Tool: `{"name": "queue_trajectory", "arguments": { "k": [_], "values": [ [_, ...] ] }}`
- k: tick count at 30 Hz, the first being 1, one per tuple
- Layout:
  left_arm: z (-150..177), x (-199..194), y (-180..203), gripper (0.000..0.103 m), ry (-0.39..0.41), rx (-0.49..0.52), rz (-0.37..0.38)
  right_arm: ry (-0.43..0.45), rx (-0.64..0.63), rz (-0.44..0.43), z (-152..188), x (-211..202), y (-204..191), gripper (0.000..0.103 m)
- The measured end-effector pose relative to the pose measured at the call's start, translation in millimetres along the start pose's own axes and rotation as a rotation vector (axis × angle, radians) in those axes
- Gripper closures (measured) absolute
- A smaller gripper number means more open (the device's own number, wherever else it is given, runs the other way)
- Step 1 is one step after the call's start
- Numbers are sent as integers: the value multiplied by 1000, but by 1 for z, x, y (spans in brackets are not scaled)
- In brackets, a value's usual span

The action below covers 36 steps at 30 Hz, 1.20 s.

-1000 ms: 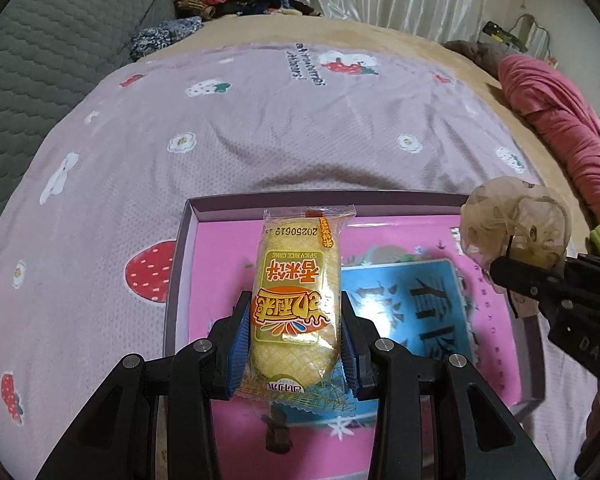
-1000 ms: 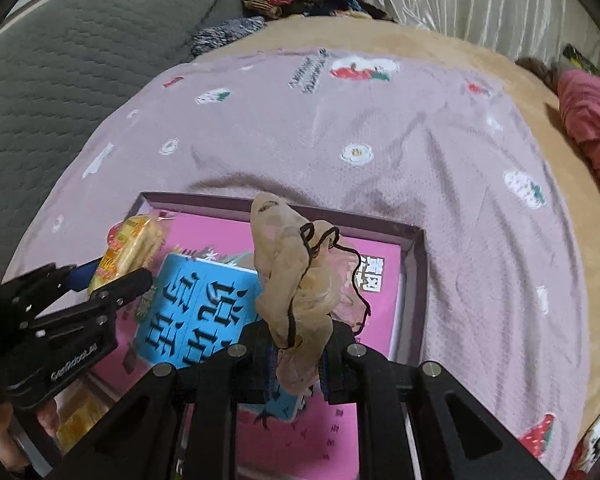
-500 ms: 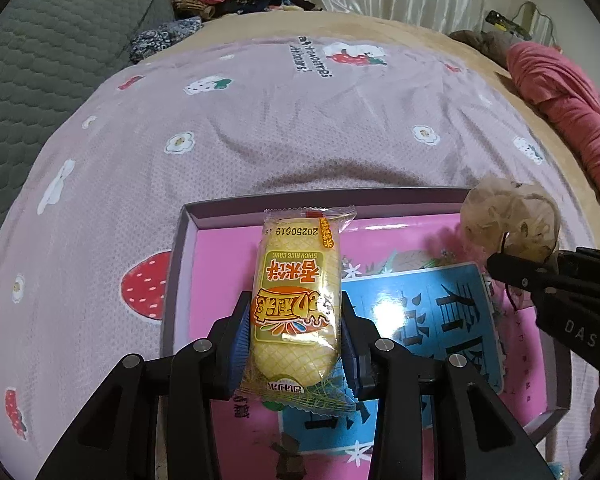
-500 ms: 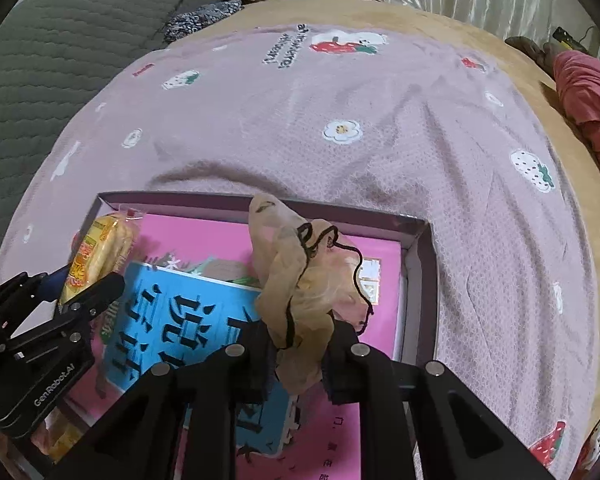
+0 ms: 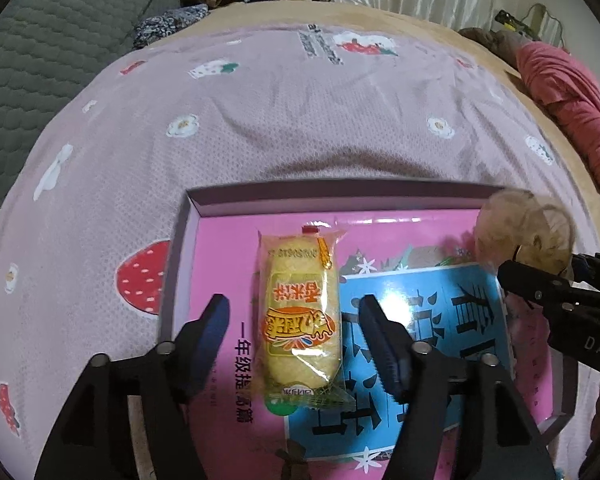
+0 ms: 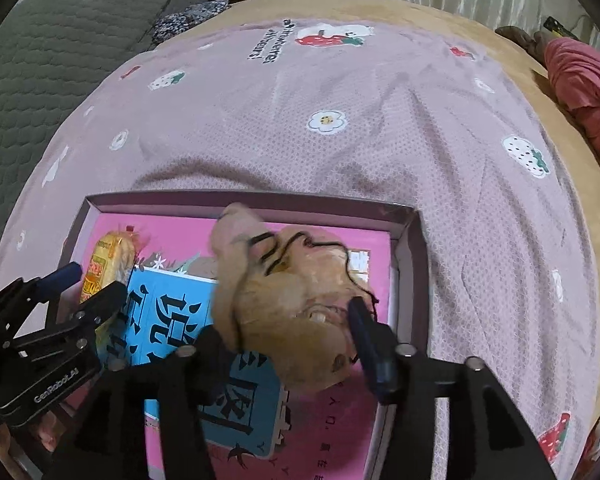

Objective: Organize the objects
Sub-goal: 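Open left tool dropping bread into tray while right tool releases scrunchie there, then pull both tools back from the tray toward the remaining items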

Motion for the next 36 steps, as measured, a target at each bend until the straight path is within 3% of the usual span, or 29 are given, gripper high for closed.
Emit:
{"name": "queue_trajectory", "arguments": {
  "k": [14, 21, 29, 36],
  "values": [
    [-5, -43, -24, 21, 27, -39, -3, 56, 70, -21, -1, -42, 9, 21],
    [13, -79, -29, 21, 50, -35, 3, 92, 71, -50, 5, -77, -3, 19],
    [36, -144, -38, 21, 117, -35, 4, 190, 99, -94, 33, -138, -22, 6],
    [82, -199, -53, 20, 157, -29, 30, 259, 28, -82, 85, -202, -50, 4]
  ]
}}
Point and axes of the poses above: each gripper's, at about its wrist camera, not at the fingertips, and x roughly the way its jaws point, y to its right, z to its underside, the point moved 9 cm from there along x, roughly the way its jaws point, and after that the axes turned 12 degrees about -x, right-handed, at the moved point
